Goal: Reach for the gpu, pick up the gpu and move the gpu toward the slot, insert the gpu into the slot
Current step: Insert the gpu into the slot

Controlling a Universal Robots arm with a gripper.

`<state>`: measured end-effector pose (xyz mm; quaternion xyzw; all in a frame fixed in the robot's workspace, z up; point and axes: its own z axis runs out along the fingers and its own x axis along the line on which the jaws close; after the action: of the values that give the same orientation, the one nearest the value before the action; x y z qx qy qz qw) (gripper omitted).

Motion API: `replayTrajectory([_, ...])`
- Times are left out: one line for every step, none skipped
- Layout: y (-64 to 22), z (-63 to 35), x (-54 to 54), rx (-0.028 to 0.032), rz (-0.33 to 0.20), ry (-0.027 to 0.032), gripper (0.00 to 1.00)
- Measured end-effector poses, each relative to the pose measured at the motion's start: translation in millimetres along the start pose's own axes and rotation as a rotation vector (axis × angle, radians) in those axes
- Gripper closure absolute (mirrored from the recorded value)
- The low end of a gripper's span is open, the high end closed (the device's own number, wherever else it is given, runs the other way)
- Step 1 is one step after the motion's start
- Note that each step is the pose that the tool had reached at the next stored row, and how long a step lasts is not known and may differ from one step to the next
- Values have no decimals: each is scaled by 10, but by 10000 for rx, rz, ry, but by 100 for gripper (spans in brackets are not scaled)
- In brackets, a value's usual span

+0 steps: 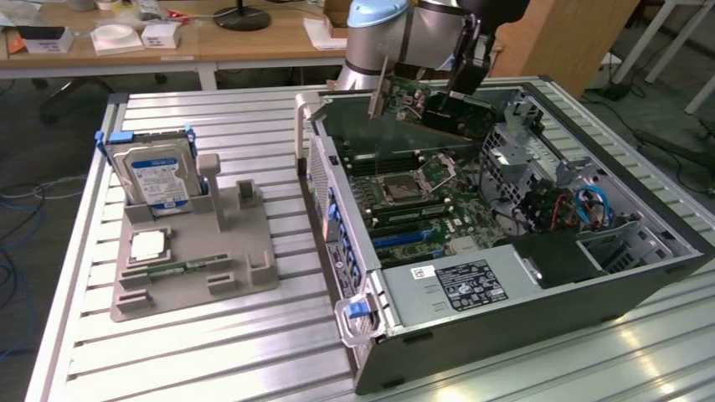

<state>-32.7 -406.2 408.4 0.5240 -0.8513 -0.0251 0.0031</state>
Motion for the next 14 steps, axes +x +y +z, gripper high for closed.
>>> replayTrajectory([0, 0, 0, 0, -174, 6, 74])
replayTrajectory([0, 1, 0, 1, -344, 11, 74])
replayTrajectory([0, 2, 0, 3, -510, 15, 74])
replayTrajectory([0, 1, 0, 6, -672, 20, 74])
replayTrajectory([-1, 2, 0, 8, -822, 22, 74])
replayTrajectory([-1, 2, 0, 10, -976, 24, 74])
replayTrajectory([0, 3, 0, 13, -1134, 27, 74])
replayTrajectory([0, 3, 0, 14, -1246, 24, 74])
replayTrajectory([0, 3, 0, 16, -1334, 15, 74])
replayTrajectory([0, 3, -1, 17, -1435, 0, 74])
replayTrajectory([0, 4, -1, 18, -1541, -12, 74])
replayTrajectory([0, 4, 0, 21, -1653, -18, 74])
replayTrajectory([0, 4, 0, 24, -1761, -21, 74])
replayTrajectory([0, 4, 0, 27, -1868, -22, 74])
